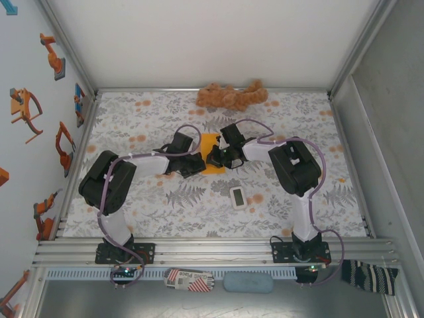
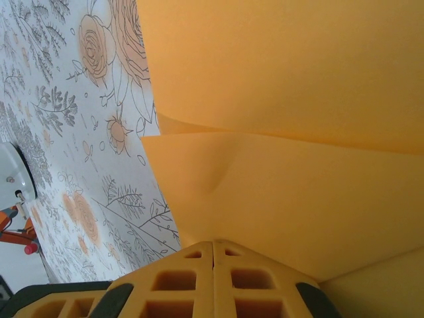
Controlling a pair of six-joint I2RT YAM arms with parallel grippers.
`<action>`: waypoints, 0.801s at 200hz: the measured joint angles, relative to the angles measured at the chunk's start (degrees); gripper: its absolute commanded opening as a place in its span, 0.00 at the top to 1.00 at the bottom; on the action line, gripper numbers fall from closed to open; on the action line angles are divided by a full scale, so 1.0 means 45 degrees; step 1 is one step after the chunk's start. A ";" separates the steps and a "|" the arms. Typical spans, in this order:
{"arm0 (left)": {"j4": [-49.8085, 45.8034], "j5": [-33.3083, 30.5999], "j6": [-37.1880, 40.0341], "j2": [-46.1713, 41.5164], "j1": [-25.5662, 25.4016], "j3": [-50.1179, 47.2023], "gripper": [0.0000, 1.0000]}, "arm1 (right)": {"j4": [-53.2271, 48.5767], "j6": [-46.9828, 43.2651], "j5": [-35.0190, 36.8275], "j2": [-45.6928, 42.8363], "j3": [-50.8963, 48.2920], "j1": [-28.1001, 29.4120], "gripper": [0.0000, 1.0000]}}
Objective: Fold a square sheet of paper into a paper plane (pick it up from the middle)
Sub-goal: Fold the triangle a second time at the center of the table.
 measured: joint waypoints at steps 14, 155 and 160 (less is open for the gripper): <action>0.0005 0.0044 0.0000 0.0165 0.0029 0.0000 1.00 | 0.0000 0.0000 -0.0005 0.0000 0.0000 0.0000 1.00; -0.0209 0.0355 0.0816 -0.0063 0.0389 -0.0486 1.00 | 0.0000 0.0000 0.0005 0.0000 0.0000 0.0000 1.00; -0.0457 0.0316 0.0884 -0.0189 0.0389 -0.0534 1.00 | 0.0005 0.0000 0.0000 0.0000 0.0000 0.0000 1.00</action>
